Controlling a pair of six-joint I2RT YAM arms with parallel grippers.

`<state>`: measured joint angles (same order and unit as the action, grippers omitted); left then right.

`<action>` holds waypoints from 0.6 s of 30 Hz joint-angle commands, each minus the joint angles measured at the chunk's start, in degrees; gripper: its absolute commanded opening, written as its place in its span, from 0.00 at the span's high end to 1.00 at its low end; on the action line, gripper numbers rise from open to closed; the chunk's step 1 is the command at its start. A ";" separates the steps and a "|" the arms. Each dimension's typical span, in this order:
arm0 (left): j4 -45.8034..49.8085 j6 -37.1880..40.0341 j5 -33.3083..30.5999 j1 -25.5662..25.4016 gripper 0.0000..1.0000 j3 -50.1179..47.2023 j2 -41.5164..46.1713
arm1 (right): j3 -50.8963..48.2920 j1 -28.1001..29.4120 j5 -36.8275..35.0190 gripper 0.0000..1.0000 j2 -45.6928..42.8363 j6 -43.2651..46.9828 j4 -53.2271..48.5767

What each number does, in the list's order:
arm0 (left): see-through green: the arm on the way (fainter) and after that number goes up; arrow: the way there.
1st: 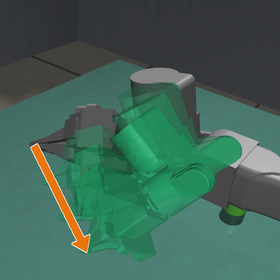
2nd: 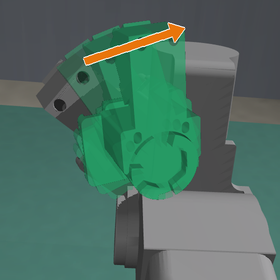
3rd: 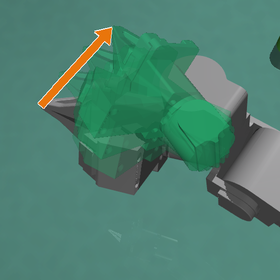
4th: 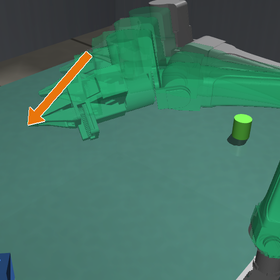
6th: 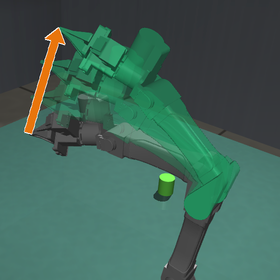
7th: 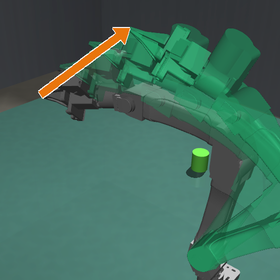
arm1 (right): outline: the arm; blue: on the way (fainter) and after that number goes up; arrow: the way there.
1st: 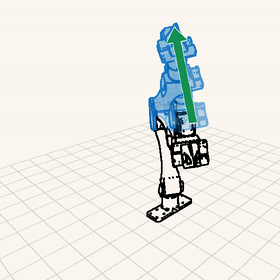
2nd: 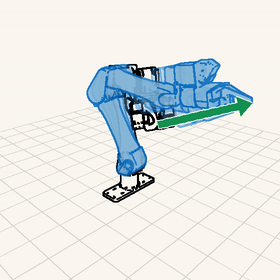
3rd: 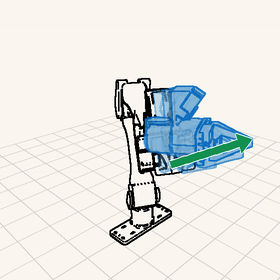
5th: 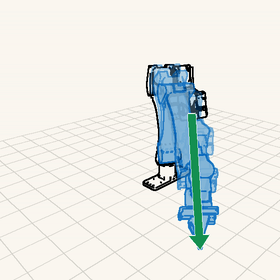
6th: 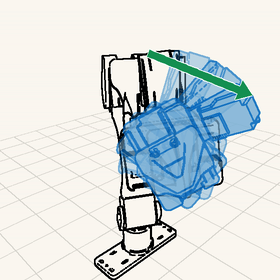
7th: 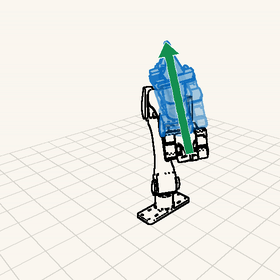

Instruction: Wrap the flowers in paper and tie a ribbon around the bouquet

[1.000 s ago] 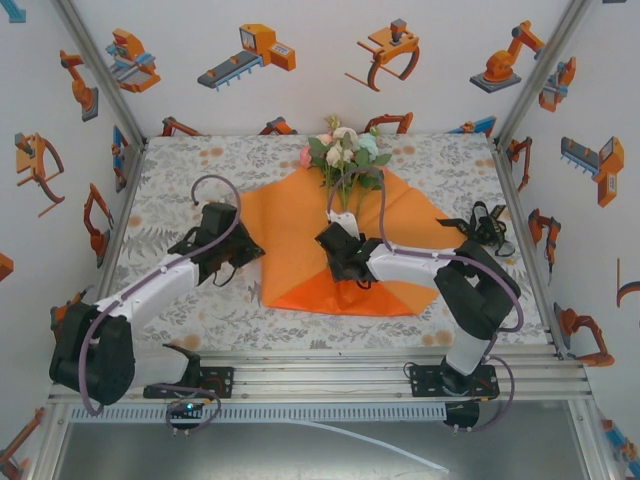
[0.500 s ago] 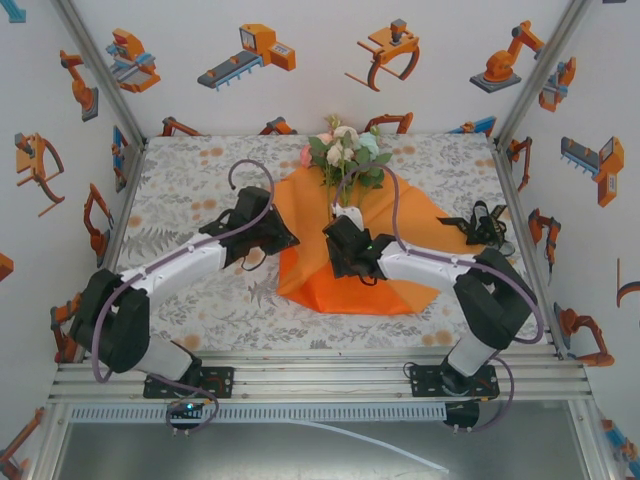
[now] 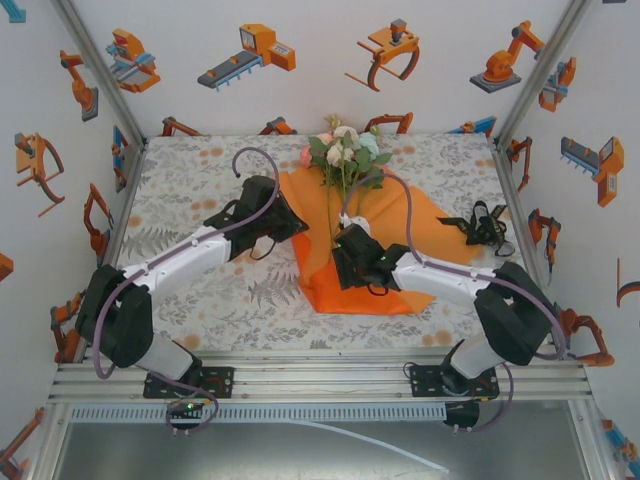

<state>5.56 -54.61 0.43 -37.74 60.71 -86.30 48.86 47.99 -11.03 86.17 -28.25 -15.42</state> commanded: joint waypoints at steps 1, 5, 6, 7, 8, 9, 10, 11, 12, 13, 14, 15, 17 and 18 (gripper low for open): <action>-1.21 -1.71 -0.18 0.02 0.98 2.35 -2.46 | -2.58 1.04 5.36 0.44 -4.39 -0.96 4.69; -4.87 -3.59 0.99 -0.07 0.98 3.05 -4.67 | -5.66 1.06 5.78 0.45 -3.30 -2.28 6.66; -5.52 -3.87 1.41 -0.30 0.98 3.53 -5.34 | -5.91 1.06 5.62 0.45 -3.41 -2.20 6.12; -5.72 -3.97 1.42 -0.55 0.98 3.89 -5.94 | -6.26 1.05 6.01 0.45 -4.03 -2.10 6.14; -5.81 -3.80 1.24 -0.96 0.98 4.58 -6.62 | -6.93 1.06 6.66 0.45 -5.30 -2.15 6.43; -5.96 -3.67 0.75 -1.31 0.98 5.20 -7.34 | -7.55 1.06 7.01 0.44 -6.91 -2.07 6.46; -6.17 -3.45 0.37 -1.66 0.98 5.59 -8.07 | -8.08 1.03 7.23 0.44 -8.60 -1.93 6.29; -6.60 -3.33 0.15 -1.82 0.98 6.19 -8.86 | -8.62 1.06 7.49 0.43 -10.63 -1.73 5.83; -6.70 -3.35 0.14 -1.94 0.98 6.86 -9.83 | -9.28 1.02 7.96 0.42 -12.71 -1.53 5.46; -6.70 -3.49 0.23 -1.97 0.98 7.33 -10.57 | -9.97 1.03 8.94 0.42 -14.37 -1.38 5.47; -7.08 -3.76 0.31 -2.12 0.98 7.95 -11.30 | -10.84 1.03 10.85 0.41 -16.29 -1.58 6.19; -7.82 -3.94 0.65 -2.24 0.98 8.34 -11.88 | -11.86 1.05 13.57 0.38 -18.02 -2.12 7.84; -8.85 -4.04 0.78 -2.88 0.98 9.35 -12.82 | -14.13 1.06 19.34 0.34 -20.02 -4.29 13.59; -8.96 -3.97 0.85 -3.16 0.99 10.09 -13.36 | -14.87 1.06 20.97 0.32 -20.32 -5.57 16.19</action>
<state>-0.86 -57.49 0.97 -40.16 68.23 -98.67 36.18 48.88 2.28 67.16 -30.68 -6.42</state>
